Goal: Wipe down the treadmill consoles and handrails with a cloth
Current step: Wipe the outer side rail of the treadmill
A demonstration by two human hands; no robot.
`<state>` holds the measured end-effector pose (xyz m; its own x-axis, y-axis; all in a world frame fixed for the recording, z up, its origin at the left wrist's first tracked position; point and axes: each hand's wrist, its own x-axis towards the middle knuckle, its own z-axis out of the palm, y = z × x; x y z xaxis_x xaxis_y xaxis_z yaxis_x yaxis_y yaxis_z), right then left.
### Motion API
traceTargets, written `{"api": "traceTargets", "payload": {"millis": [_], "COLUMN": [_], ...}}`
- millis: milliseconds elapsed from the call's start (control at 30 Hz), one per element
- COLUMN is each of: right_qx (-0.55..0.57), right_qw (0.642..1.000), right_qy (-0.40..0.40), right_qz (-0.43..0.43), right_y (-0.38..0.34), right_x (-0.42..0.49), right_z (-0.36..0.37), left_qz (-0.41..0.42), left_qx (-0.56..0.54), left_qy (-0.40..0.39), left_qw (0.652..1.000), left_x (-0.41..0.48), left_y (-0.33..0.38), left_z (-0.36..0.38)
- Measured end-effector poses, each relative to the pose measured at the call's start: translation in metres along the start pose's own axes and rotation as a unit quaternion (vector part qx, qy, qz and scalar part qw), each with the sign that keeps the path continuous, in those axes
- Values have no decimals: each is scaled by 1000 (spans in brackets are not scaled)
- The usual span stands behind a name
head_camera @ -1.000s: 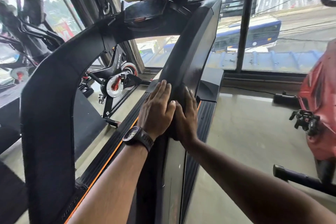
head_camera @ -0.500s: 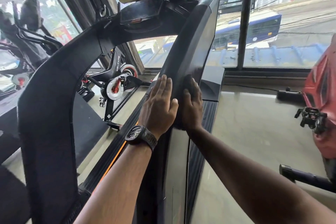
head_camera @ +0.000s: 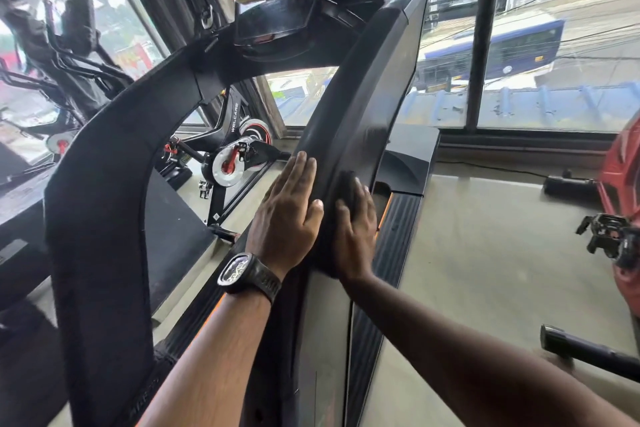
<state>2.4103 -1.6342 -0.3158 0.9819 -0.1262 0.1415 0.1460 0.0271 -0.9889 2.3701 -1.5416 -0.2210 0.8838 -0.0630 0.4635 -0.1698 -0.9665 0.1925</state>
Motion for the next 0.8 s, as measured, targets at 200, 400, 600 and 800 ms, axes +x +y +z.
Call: {"api": "traceTargets", "payload": {"millis": [200,400,600,800], "right_qx": [-36,-10,-20,4], "right_qw": [991,999,999,998], "right_qy": [3,-37,10,-21], "right_qz": [-129,-34,-38,-64], "right_y": [-2,12,22,11], "right_x": [43,-13,31,-29], "right_z": [-4,-4,-3,-1], "left_qz": [-7,-6,-12,-8], "left_qx": [0,11,15,25], "left_qy": [-2,-4,-3,-4], "left_qw": [1000,1000,1000,1000], "left_x": [1,1,-1,0], "left_y": [-2,-2,0,-2], "left_z": [1,2,2,2]}}
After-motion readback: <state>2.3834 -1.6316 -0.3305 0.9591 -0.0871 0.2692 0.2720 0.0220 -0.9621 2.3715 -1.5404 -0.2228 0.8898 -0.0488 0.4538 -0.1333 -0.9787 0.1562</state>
